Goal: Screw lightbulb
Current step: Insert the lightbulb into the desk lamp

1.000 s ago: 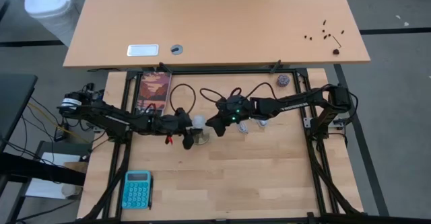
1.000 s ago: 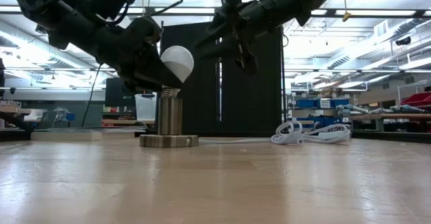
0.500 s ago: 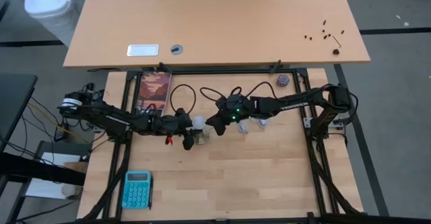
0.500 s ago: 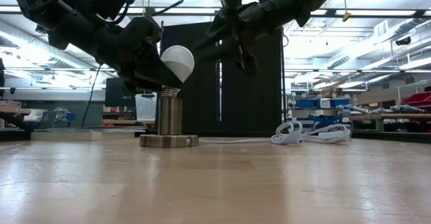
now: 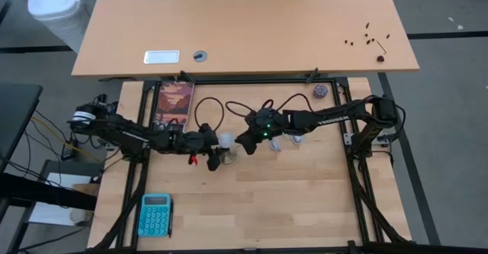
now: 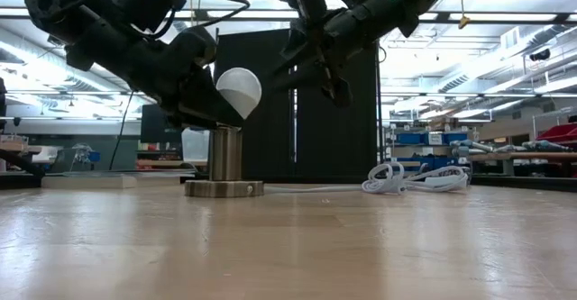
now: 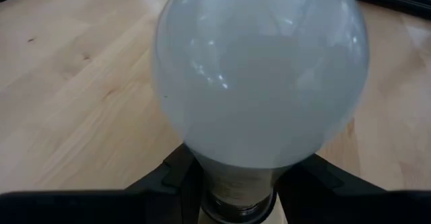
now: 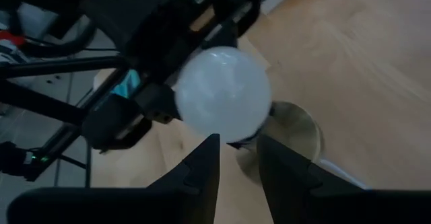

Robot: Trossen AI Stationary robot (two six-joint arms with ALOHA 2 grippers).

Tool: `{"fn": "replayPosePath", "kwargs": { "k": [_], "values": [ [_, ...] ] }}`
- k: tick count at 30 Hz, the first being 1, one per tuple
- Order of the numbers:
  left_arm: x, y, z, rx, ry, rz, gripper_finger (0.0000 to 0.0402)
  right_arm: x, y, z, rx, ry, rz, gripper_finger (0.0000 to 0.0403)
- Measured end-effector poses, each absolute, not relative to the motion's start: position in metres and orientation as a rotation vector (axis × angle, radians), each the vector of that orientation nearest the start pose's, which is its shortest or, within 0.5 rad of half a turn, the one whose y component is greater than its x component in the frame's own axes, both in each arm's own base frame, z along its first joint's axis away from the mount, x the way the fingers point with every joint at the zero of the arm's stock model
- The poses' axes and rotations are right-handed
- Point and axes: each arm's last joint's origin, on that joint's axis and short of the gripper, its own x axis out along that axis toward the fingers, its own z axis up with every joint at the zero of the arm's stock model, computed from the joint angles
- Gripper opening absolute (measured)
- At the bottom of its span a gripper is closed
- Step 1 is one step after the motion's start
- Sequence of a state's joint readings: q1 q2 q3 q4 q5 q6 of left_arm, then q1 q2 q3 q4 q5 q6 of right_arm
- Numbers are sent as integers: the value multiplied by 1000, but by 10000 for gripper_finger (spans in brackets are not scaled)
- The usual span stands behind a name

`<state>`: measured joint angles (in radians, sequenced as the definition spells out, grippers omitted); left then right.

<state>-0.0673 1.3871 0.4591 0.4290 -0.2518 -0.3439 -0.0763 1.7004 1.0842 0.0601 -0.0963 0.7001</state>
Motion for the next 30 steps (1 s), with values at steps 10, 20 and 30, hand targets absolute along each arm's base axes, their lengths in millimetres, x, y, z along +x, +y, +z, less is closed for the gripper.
{"fn": "replayPosePath", "kwargs": {
  "k": [10,20,30],
  "values": [
    [253,-10,154,-255,458,264,159,367,-30,218,695,581,-196,109],
    [255,-11,155,-268,441,231,188,368,-24,218,660,582,-161,109],
    [255,-12,156,-275,442,206,254,369,-18,219,662,584,-135,109]
  ]
}}
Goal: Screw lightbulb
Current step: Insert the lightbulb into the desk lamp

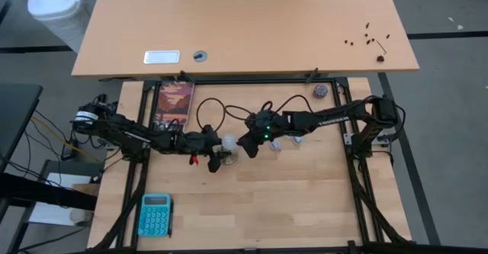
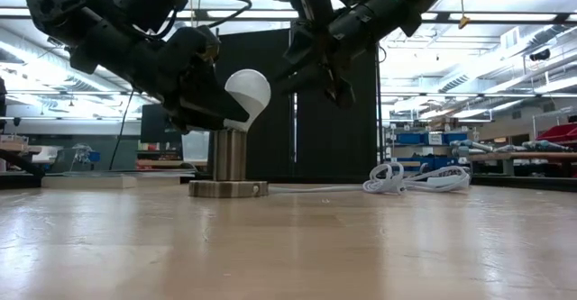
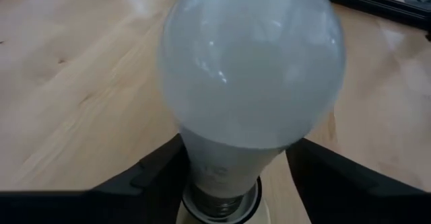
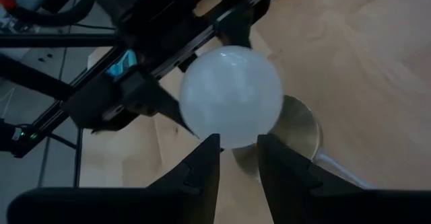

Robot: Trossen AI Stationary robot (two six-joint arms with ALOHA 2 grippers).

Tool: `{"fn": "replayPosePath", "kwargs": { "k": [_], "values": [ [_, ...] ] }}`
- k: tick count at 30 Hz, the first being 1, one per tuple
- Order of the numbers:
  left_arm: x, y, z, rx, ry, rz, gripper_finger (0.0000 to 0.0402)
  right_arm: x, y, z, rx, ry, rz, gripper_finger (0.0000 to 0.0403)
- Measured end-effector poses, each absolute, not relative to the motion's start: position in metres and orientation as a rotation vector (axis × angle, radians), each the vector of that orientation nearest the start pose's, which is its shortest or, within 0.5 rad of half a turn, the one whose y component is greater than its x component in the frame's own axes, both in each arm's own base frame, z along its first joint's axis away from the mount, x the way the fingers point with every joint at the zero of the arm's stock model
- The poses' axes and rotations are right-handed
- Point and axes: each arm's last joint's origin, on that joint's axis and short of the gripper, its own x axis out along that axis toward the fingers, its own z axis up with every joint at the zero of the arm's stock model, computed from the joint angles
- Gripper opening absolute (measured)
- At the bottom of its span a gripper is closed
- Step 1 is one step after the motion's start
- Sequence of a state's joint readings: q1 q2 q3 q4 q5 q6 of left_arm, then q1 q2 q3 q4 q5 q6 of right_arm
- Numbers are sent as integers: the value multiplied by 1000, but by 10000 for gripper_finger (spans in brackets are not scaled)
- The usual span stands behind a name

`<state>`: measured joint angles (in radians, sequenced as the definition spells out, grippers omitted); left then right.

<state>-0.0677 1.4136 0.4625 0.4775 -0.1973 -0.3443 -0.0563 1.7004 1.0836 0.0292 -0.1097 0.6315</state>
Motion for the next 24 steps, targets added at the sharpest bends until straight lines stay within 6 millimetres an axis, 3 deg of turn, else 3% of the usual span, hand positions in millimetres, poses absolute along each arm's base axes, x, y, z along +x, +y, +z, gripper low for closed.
{"fn": "replayPosePath", "kwargs": {
  "k": [24],
  "values": [
    [254,-8,156,-301,453,221,257,370,-14,220,666,574,-109,108]
  ]
}}
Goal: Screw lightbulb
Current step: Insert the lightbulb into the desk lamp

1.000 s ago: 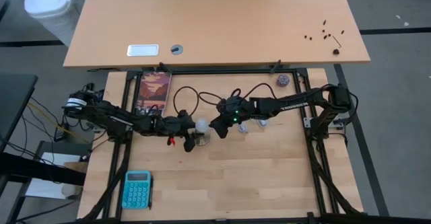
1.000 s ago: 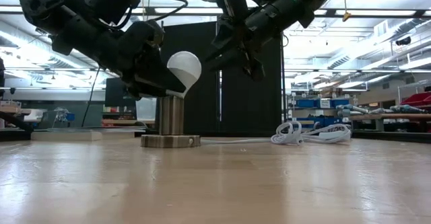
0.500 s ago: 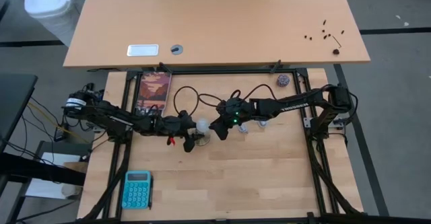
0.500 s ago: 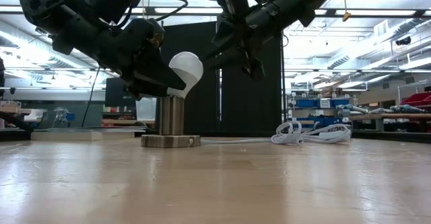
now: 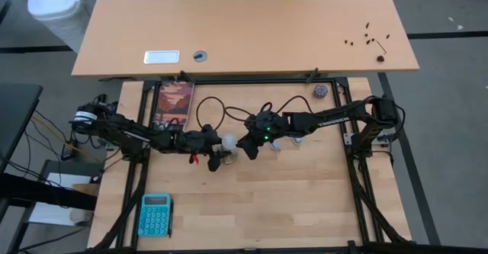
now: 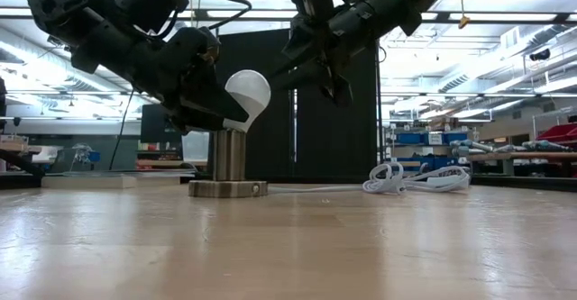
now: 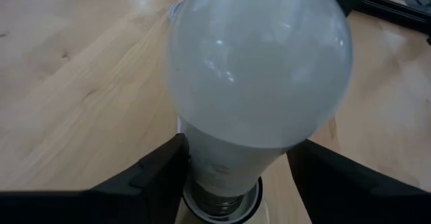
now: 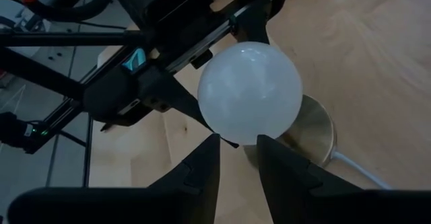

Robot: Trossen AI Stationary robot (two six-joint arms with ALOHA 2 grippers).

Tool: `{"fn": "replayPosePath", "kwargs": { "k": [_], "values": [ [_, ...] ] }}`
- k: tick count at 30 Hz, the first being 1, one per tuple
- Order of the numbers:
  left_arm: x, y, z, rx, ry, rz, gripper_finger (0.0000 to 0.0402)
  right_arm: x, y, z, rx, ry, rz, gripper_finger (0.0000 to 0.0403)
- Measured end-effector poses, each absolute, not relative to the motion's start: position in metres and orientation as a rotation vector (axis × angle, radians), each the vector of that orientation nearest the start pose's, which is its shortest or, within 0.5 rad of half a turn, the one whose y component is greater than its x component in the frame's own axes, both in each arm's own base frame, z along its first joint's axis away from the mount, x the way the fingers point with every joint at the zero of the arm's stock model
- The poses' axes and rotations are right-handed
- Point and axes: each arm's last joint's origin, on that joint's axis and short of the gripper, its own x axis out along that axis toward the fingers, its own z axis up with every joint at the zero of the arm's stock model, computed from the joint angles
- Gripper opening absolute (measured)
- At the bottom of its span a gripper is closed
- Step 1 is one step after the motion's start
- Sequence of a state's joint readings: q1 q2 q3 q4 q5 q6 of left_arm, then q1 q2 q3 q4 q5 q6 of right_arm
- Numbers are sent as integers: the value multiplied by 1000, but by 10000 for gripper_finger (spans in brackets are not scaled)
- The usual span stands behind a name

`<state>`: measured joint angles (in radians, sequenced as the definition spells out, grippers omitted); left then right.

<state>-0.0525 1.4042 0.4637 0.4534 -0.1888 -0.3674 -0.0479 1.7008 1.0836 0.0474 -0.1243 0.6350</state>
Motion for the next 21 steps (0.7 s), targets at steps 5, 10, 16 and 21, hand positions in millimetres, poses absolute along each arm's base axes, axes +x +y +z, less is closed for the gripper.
{"fn": "replayPosePath", "kwargs": {
  "k": [5,10,16,21],
  "values": [
    [254,-8,157,-255,451,219,266,370,-15,220,664,575,-116,107],
    [255,-9,157,-267,444,180,263,369,-19,219,666,581,-140,107],
    [252,-8,161,-247,435,189,260,366,-20,215,668,623,-161,106],
    [252,-8,163,-234,429,196,259,362,-21,210,678,671,-223,106]
  ]
}}
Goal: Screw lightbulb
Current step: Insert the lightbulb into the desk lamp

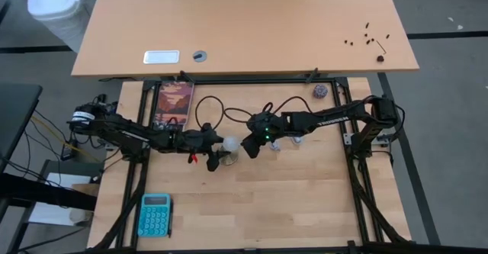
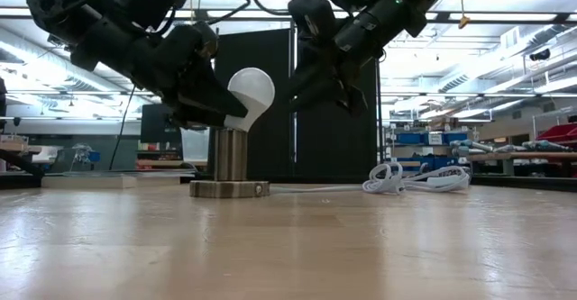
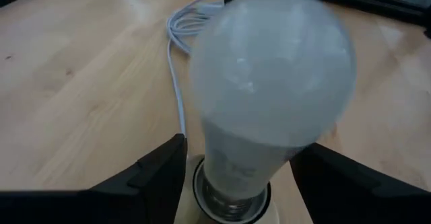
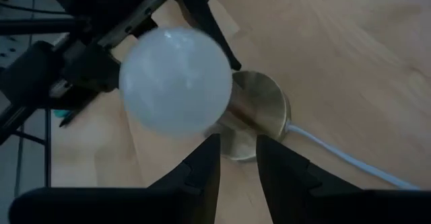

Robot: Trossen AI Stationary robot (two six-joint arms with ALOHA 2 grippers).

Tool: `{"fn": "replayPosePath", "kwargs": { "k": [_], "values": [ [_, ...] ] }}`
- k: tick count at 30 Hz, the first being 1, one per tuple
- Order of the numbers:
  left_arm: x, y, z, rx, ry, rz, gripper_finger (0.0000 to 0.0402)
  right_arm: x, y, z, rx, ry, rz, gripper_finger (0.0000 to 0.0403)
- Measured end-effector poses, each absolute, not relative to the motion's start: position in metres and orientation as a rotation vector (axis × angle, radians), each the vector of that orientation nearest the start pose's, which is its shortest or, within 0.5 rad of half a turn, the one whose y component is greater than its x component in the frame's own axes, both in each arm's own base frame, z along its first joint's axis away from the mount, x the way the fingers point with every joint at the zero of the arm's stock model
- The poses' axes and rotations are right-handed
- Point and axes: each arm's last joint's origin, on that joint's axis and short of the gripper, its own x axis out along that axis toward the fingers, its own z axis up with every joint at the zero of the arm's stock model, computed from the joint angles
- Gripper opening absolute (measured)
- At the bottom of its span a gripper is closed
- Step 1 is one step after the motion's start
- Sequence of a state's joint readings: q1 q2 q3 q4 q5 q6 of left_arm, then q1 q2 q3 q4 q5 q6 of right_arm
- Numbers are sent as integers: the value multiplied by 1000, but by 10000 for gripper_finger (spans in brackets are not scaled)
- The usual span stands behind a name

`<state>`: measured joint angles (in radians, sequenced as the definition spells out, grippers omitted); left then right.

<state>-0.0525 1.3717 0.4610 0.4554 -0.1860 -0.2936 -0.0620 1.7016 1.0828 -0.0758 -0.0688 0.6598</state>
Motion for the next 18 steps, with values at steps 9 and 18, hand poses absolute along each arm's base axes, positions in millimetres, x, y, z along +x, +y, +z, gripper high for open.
{"fn": "replayPosePath", "kwargs": {
  "k": [9,18],
  "values": [
    [248,-7,169,-200,426,200,259,364,-21,212,677,649,-228,106],
    [247,-8,168,-230,446,182,267,366,-20,214,677,622,-195,106]
  ]
}}
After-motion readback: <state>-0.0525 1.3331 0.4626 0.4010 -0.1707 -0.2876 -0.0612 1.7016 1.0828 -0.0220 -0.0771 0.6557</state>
